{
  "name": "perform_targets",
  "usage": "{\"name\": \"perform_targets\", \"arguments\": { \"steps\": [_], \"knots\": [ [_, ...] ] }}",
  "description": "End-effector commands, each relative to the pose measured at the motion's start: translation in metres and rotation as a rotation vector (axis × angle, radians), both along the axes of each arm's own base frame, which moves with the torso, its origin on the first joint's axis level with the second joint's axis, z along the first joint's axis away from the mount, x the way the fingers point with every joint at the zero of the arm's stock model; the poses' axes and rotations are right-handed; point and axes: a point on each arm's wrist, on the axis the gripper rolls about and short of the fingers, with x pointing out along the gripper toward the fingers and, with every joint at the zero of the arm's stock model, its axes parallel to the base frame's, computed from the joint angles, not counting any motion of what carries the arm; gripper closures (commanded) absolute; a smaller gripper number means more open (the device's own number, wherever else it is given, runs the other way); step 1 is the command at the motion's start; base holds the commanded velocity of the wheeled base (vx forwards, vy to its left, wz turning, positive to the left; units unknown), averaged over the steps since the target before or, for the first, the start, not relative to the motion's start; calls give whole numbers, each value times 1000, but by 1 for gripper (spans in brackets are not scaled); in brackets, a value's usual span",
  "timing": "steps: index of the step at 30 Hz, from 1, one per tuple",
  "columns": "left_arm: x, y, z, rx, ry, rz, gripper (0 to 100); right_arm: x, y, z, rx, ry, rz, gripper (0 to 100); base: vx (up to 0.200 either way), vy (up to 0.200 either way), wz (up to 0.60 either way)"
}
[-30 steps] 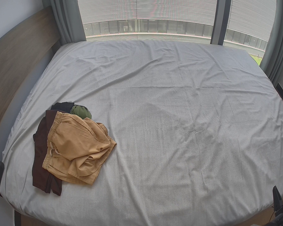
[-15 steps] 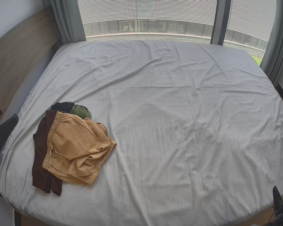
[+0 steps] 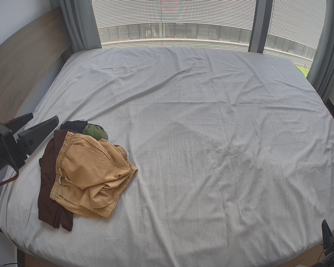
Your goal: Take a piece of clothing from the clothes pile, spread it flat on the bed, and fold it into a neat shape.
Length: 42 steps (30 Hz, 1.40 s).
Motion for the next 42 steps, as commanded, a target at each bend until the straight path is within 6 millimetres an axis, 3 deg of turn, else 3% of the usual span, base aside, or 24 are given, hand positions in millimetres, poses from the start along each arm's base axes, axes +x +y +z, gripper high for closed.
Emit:
{"name": "perform_targets", "arguments": {
  "steps": [1,14,22,29,42],
  "knots": [
    [14,-3,-8,8,58,7,0,0,0,-5,0,1,1,0,0,0,0],
    [65,24,-44,-50,245,47,0,0,0,-5,3,1,1,0,0,0,0],
    [69,40,-50,-105,241,19,0,0,0,-5,4,1,-1,0,0,0,0],
    [76,39,-56,-145,286,-82,0,0,0,-5,3,1,-1,0,0,0,0],
    [127,49,-80,-150,274,-49,0,0,0,-5,4,1,1,0,0,0,0]
  ]
}}
